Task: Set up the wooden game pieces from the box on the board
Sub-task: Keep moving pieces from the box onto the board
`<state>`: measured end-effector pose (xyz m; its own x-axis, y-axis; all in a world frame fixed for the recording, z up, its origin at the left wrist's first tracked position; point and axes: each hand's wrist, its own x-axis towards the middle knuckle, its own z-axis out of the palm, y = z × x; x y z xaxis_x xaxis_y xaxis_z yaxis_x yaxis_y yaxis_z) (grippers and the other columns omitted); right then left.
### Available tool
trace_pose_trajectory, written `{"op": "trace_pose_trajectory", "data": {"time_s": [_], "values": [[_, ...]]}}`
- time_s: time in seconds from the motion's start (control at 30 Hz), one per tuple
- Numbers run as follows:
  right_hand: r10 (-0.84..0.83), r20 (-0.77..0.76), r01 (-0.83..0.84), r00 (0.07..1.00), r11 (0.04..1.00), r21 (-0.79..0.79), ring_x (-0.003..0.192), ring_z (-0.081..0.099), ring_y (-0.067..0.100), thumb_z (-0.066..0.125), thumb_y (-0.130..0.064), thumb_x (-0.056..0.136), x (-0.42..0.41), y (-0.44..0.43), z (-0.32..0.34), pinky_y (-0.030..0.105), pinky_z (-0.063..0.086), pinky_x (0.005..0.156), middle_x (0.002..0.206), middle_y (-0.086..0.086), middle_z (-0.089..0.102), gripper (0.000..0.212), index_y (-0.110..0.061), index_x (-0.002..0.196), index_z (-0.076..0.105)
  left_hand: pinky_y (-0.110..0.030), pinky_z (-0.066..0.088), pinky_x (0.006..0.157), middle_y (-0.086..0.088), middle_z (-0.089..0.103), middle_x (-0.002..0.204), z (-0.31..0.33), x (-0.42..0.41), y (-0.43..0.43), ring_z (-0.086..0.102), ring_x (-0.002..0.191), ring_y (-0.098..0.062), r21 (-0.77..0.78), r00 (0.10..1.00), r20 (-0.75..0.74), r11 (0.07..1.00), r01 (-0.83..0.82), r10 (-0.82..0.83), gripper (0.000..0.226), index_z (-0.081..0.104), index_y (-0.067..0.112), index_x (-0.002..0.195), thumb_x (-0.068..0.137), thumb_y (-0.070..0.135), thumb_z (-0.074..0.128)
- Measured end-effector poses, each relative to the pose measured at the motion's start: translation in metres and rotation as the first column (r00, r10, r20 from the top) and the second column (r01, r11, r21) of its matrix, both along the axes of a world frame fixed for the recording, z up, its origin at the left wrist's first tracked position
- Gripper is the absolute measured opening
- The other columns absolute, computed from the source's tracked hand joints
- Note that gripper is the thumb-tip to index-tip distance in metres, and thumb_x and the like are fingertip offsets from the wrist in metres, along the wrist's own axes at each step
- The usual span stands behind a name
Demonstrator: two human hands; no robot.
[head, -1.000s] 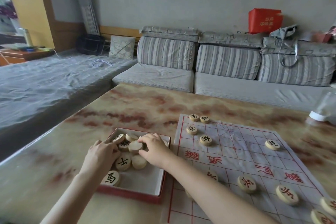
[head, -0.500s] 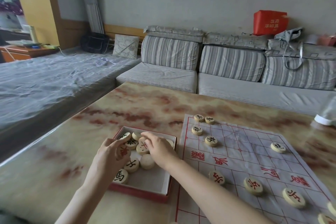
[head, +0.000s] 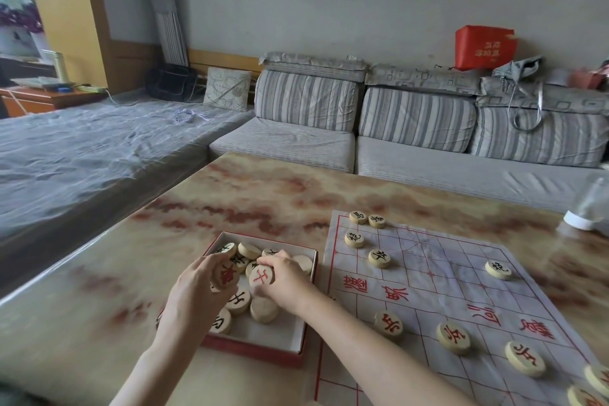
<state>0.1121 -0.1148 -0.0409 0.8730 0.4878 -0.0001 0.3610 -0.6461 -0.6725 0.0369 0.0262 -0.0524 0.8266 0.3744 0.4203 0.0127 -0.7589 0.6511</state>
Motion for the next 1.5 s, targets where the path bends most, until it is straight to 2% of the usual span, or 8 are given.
{"op": "trace_pose_trajectory", "data": {"time_s": [0.33, 0.47, 0.7, 0.87, 1.07, 1.17, 1.27, 1.5], "values": [[-0.043, 0.039, 0.041, 0.998, 0.998, 0.040, 0.112, 0.054, 0.019, 0.079, -0.025, 0.070, -0.008, -0.026, 0.014, 0.016, 0.036, 0.081, 0.121, 0.007, 0.055, 0.056, -0.013, 0.121, 0.059, -0.028, 0.039, 0.073, -0.009, 0.068, 0.095, 0.009, -0.010, -0.015, 0.060, 0.092, -0.031, 0.000, 1.000, -0.010, 1.000, 0.026, -0.026, 0.048, 0.067, 0.012, 0.102, 0.057, 0.014, 0.085], [-0.073, 0.041, 0.069, 0.996, 0.993, 0.095, 0.105, 0.059, 0.015, 0.080, -0.030, 0.067, -0.017, -0.061, 0.025, 0.028, 0.047, 0.090, 0.116, 0.002, 0.061, 0.054, -0.017, 0.115, 0.060, -0.029, 0.039, 0.074, 0.002, 0.060, 0.083, 0.016, -0.015, -0.032, 0.057, 0.090, -0.027, -0.002, 0.997, -0.007, 0.997, 0.073, -0.073, 0.047, 0.067, 0.018, 0.102, 0.058, 0.021, 0.084], [-0.115, 0.030, 0.109, 0.993, 0.984, 0.144, 0.105, 0.060, 0.012, 0.078, -0.031, 0.071, -0.042, -0.118, 0.040, 0.024, 0.047, 0.093, 0.115, 0.002, 0.065, 0.055, -0.016, 0.120, 0.058, -0.025, 0.036, 0.074, 0.004, 0.061, 0.087, 0.028, -0.018, -0.073, 0.056, 0.093, -0.022, -0.044, 0.987, -0.001, 0.986, 0.161, -0.161, 0.046, 0.066, 0.021, 0.101, 0.060, 0.026, 0.084], [-0.126, 0.041, 0.118, 0.991, 0.979, 0.167, 0.087, 0.058, 0.005, 0.076, -0.027, 0.075, -0.071, -0.165, 0.058, 0.013, 0.044, 0.076, 0.105, -0.002, 0.064, 0.052, -0.015, 0.122, 0.057, -0.030, 0.044, 0.074, 0.003, 0.064, 0.086, 0.040, -0.028, -0.104, 0.059, 0.087, -0.019, -0.042, 0.968, 0.011, 0.967, 0.250, -0.250, 0.045, 0.066, 0.018, 0.102, 0.061, 0.026, 0.083], [-0.205, 0.114, 0.195, 0.972, 0.976, 0.092, 0.101, 0.053, 0.001, 0.076, -0.038, 0.073, -0.107, -0.232, 0.055, 0.000, 0.036, 0.076, 0.117, -0.012, 0.058, 0.055, -0.023, 0.124, 0.057, -0.003, 0.039, 0.063, 0.003, 0.063, 0.086, 0.050, -0.046, -0.153, 0.058, 0.078, -0.010, -0.125, 0.931, -0.017, 0.924, 0.361, -0.365, 0.039, 0.065, 0.022, 0.101, 0.065, 0.026, 0.081], [-0.262, 0.080, 0.256, 0.962, 0.964, 0.075, 0.099, 0.057, -0.001, 0.076, -0.037, 0.073, -0.124, -0.268, 0.050, 0.010, 0.044, 0.086, 0.116, -0.014, 0.060, 0.054, -0.024, 0.123, 0.057, -0.007, 0.044, 0.066, 0.006, 0.063, 0.085, 0.047, -0.053, -0.178, 0.062, 0.079, -0.012, -0.156, 0.908, -0.039, 0.900, 0.407, -0.417, 0.041, 0.065, 0.021, 0.103, 0.066, 0.026, 0.081], [-0.332, 0.069, 0.329, 0.941, 0.943, 0.049, 0.098, 0.054, -0.006, 0.075, -0.038, 0.073, -0.144, -0.303, 0.040, 0.011, 0.042, 0.081, 0.113, -0.015, 0.061, 0.052, -0.029, 0.121, 0.057, -0.024, 0.052, 0.079, 0.010, 0.065, 0.089, 0.043, -0.063, -0.198, 0.062, 0.085, -0.010, -0.159, 0.888, -0.037, 0.880, 0.447, -0.458, 0.042, 0.064, 0.026, 0.104, 0.066, 0.032, 0.080], [-0.378, 0.083, 0.384, 0.922, 0.919, -0.086, 0.115, 0.043, 0.001, 0.073, -0.041, 0.074, -0.184, -0.351, 0.009, 0.017, 0.031, 0.097, 0.115, -0.016, 0.050, 0.048, -0.032, 0.118, 0.055, -0.018, 0.045, 0.075, 0.015, 0.059, 0.084, 0.029, -0.088, -0.237, 0.058, 0.084, -0.007, -0.171, 0.858, -0.036, 0.849, 0.500, -0.512, 0.044, 0.064, 0.022, 0.106, 0.065, 0.026, 0.081]]}}
